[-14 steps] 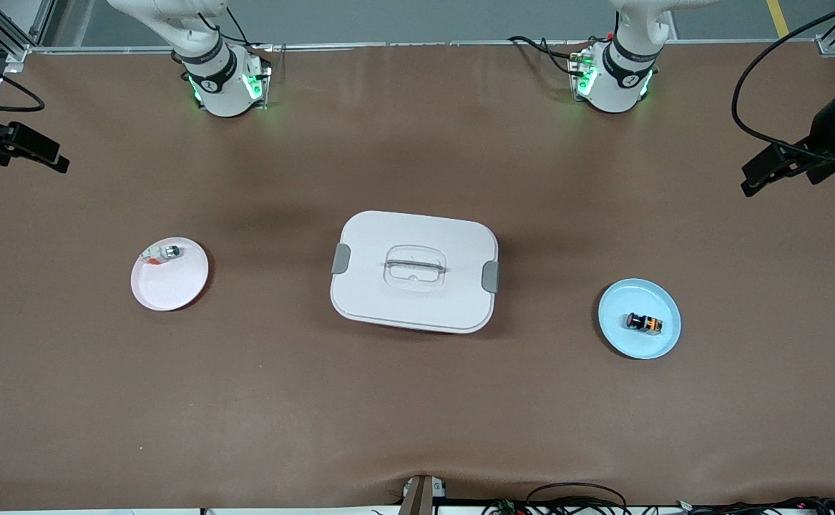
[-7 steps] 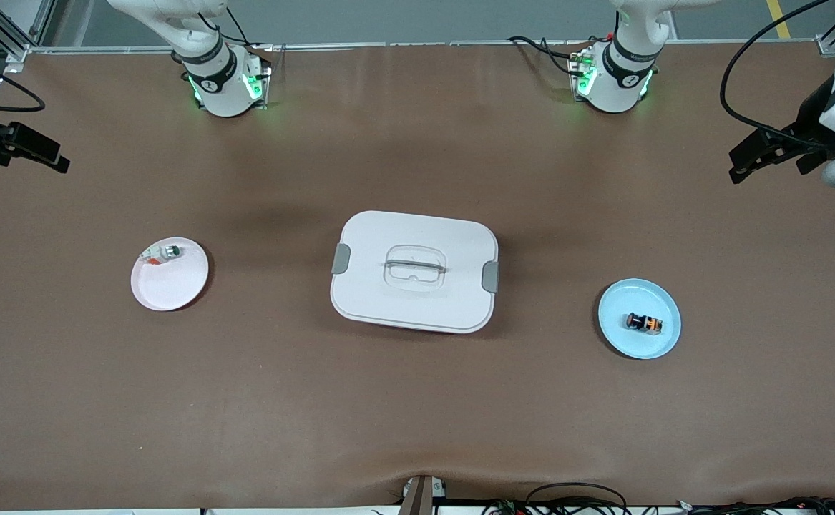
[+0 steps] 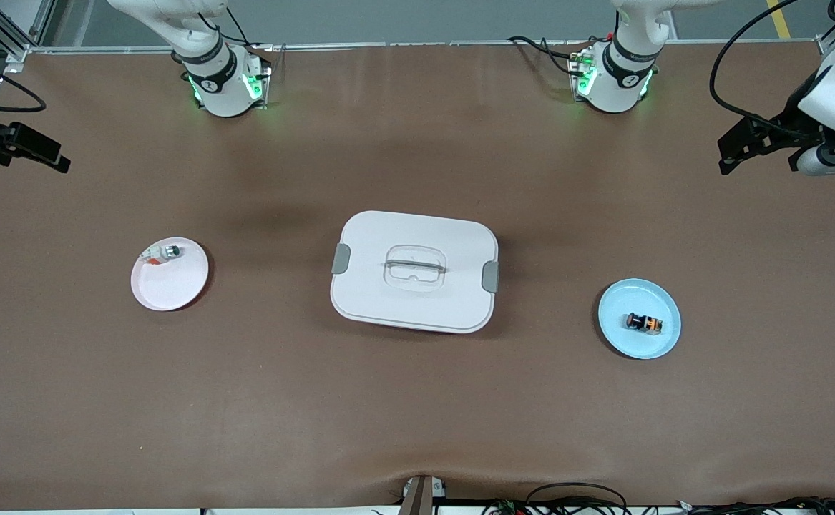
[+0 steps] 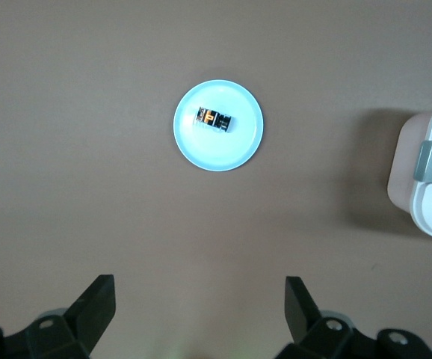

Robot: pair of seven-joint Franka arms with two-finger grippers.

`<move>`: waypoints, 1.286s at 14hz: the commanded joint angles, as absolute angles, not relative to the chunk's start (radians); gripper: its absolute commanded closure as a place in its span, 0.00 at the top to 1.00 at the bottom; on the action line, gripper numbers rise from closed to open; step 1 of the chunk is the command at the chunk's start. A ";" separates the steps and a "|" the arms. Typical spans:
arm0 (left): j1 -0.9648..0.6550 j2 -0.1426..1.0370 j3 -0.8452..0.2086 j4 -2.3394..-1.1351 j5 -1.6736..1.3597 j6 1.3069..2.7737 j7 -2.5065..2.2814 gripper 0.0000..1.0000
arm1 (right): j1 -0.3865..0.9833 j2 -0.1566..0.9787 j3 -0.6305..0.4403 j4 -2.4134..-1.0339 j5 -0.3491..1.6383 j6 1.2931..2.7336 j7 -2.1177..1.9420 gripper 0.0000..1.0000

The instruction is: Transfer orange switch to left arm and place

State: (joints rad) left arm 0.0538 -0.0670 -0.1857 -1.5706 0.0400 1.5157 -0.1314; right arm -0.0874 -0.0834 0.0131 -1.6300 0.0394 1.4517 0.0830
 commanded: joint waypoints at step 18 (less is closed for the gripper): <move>0.054 -0.110 -0.127 -1.606 -0.011 1.496 -0.084 1.00 | -0.106 -0.130 0.023 -1.683 0.054 1.471 0.092 1.00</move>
State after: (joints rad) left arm 0.0567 -0.0801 -0.1375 -1.5841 0.0101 1.5048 -0.1045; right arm -0.0874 -0.1010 0.0130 -1.6531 0.0394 1.4570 0.0834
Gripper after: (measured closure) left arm 0.000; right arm 0.000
